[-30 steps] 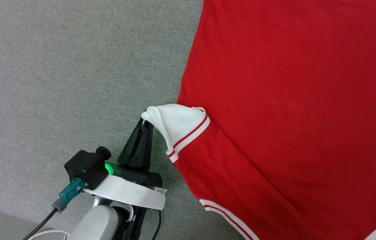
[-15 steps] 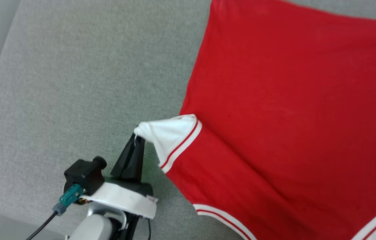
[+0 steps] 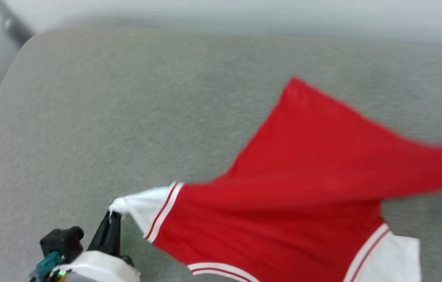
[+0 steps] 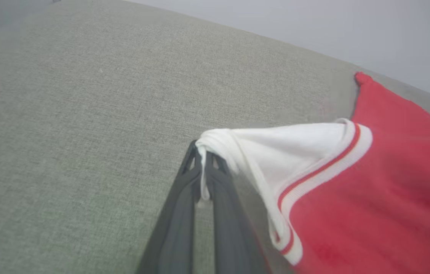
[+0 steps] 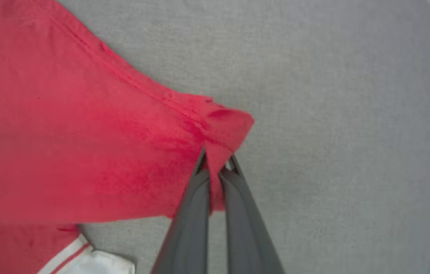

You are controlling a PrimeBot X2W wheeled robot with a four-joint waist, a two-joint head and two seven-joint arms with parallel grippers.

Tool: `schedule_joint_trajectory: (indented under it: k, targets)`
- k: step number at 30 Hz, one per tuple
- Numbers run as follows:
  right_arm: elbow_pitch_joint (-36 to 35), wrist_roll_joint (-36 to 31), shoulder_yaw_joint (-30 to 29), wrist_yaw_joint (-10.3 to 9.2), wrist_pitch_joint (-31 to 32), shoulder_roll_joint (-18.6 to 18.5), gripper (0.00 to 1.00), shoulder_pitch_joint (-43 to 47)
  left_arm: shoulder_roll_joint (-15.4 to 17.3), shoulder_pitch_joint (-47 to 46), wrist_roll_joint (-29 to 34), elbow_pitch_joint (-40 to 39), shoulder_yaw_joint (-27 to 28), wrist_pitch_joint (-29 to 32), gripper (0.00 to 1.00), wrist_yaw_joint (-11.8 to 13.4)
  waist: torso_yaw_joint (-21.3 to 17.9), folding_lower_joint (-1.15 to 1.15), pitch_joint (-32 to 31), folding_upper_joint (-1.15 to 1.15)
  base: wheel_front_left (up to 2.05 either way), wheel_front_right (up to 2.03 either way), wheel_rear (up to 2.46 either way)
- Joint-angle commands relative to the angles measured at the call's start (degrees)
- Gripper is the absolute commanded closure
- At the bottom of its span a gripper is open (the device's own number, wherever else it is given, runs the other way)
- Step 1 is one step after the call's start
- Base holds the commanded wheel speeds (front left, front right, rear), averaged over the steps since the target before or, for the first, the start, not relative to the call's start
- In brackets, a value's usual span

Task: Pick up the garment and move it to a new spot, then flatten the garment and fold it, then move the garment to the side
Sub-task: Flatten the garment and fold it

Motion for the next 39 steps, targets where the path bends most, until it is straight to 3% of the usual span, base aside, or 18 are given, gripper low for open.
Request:
schedule_joint_trajectory:
  k: [1, 10, 11, 12, 13, 17, 24, 28, 33, 39]
  targets:
    - [-2.39, 0.42, -2.18, -0.04, 0.67, 0.58, 1.00, 6.18, 0.71, 1.93, -0.73, -0.03, 0.64, 0.69, 1.00, 0.76, -5.13, 0.01, -4.61, 0.00, 0.00, 0.00, 0.00]
    - [-9.65, 1.49, -11.25, -0.04, 1.98, 11.73, 1.00, 31.20, 2.58, 6.24, -2.02, -1.35, 2.25, 3.07, 1.00, 3.62, -10.35, 0.01, -7.18, 0.00, 0.00, 0.00, 0.00]
    - [-9.71, 1.97, -11.68, -0.04, 2.09, 13.37, 0.94, 32.67, 2.69, 6.39, -2.15, -1.52, 2.44, 3.16, 1.00, 3.77, -10.82, 0.01, -7.12, 0.00, 0.00, 0.00, 0.00]
    - [-9.83, 1.94, -11.93, -0.03, 1.58, 14.53, 0.56, 33.86, 2.74, 6.54, -2.21, -1.55, 2.40, 3.40, 1.00, 3.96, -11.17, 0.01, -7.14, 0.00, 0.00, 0.00, 0.00]
    - [-9.90, 1.98, -11.90, -0.04, 0.95, 15.38, 0.00, 34.85, 2.76, 6.70, -2.23, -1.64, 2.45, 3.46, 1.00, 4.08, -11.47, 0.01, -7.10, 0.00, 0.00, 0.00, 0.00]
    - [-10.58, 2.63, -10.70, -0.03, -5.45, 17.24, 0.00, 34.74, 3.03, 6.75, -2.52, -2.13, 2.59, 4.05, 1.00, 4.37, -12.40, 0.01, -6.57, 0.00, 0.00, 0.00, 0.00]
    - [-10.32, 2.86, -7.99, -0.03, -27.09, 16.23, 0.00, 26.24, 3.62, 4.49, -1.68, -4.11, 2.35, 4.44, 1.00, 4.61, -11.93, 0.01, -3.63, 0.00, 0.00, 0.00, 0.00]
    - [-8.43, 5.41, -4.07, -0.03, -34.68, 14.81, 0.00, 19.01, 3.79, 1.88, -0.53, -6.26, 1.87, 4.07, 1.00, 4.33, -10.62, 0.01, -0.20, 0.00, 0.00, 0.00, 0.00]
    - [-6.89, 8.21, 1.65, -0.02, -32.55, 12.13, 0.00, 11.27, 3.37, -1.22, 0.71, -8.11, 1.04, 3.77, 1.00, 3.95, -8.95, 0.01, 3.63, 0.00, 0.00, 0.00, 0.00]
    - [-4.18, 9.15, 8.79, -0.02, -16.69, 8.37, 0.00, -0.08, 2.05, -5.64, 2.25, -8.89, -1.02, 3.00, 1.00, 2.57, -5.87, 0.01, 7.88, 0.00, 0.00, 0.00, 0.00]
